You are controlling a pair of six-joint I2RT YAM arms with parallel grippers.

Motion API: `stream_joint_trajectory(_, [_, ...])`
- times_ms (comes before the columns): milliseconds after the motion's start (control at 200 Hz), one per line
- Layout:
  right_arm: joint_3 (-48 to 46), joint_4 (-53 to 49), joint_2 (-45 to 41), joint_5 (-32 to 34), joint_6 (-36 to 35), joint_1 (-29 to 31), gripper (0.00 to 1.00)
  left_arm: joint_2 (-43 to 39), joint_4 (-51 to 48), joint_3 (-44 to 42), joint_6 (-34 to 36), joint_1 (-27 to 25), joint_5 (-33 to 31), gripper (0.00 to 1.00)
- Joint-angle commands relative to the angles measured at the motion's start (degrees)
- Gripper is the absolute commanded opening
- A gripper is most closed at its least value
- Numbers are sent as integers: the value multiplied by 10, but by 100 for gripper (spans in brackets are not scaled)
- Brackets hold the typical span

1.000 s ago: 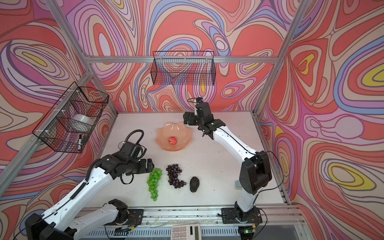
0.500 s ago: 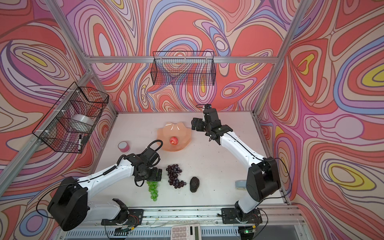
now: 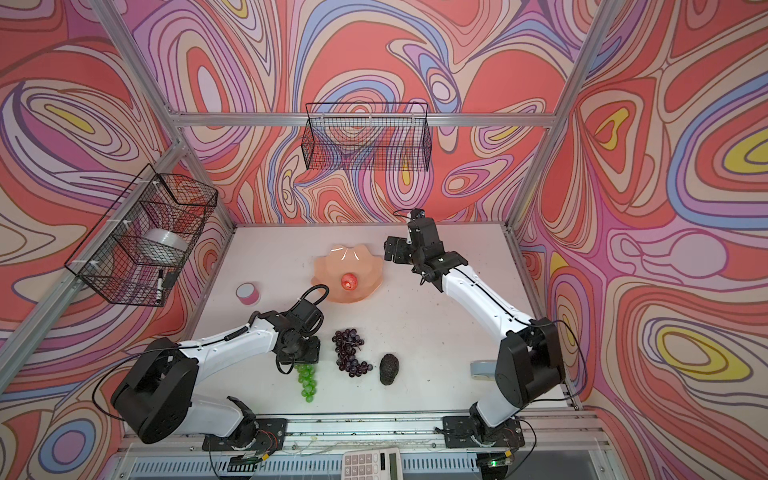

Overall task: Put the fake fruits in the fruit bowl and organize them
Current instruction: 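Grasp the green grapes with the left gripper and lift toward the bowl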

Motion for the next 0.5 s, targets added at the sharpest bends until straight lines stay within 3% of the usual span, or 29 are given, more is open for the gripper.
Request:
stream_joint_trajectory(0, [-4, -8, -18, 16, -8, -3, 98, 9, 13, -16, -13, -1, 11, 42])
stream_joint_trajectory(130, [-9, -8, -21, 19, -6, -3, 98, -41, -20, -6, -5, -1, -4, 25])
stream_joint_trajectory(496, [-8, 2, -9, 8, 2, -3, 98, -185, -152, 121, 60, 0, -76, 23])
